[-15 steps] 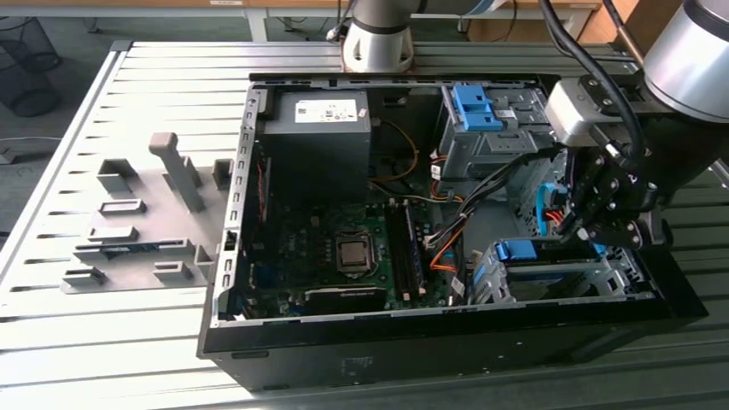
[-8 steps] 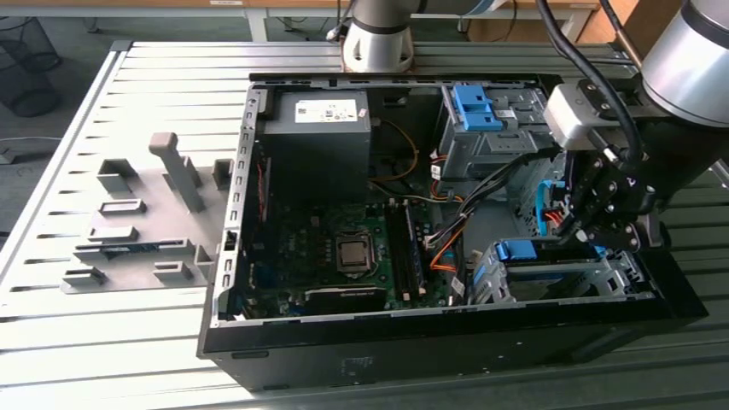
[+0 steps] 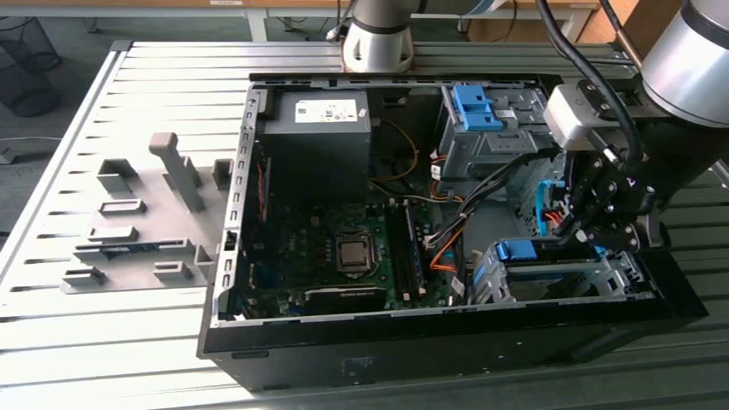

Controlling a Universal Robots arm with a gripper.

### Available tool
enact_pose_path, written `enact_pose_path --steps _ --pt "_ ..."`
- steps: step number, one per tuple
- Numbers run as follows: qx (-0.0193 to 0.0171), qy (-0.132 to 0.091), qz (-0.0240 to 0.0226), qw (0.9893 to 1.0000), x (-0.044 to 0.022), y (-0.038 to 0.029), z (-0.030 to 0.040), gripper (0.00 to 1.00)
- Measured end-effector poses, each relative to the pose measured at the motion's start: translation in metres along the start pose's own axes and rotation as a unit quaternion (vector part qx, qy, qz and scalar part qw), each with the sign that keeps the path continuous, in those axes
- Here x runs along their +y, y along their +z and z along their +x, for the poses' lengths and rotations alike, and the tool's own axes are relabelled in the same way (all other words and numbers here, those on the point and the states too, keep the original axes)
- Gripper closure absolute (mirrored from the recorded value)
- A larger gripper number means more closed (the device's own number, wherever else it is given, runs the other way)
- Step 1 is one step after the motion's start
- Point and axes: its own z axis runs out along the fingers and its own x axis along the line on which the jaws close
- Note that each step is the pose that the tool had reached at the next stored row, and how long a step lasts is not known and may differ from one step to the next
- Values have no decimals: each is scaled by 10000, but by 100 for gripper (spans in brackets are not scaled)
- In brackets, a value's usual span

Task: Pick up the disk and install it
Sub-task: 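Insert the first disk wire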

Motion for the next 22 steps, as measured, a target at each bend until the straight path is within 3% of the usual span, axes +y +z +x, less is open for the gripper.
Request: enact_pose_path --steps 2,3,7,10,13,22 --pt "-2 0 0 10000 0 -36 1 83" --pt "-1 0 0 10000 0 -61 1 76" --pt "-3 0 0 10000 -1 -149 2 76" --pt "-5 0 0 10000 0 -153 2 78" --pt "-3 0 0 10000 0 -156 3 89" --pt "-4 0 0 10000 0 -160 3 89"
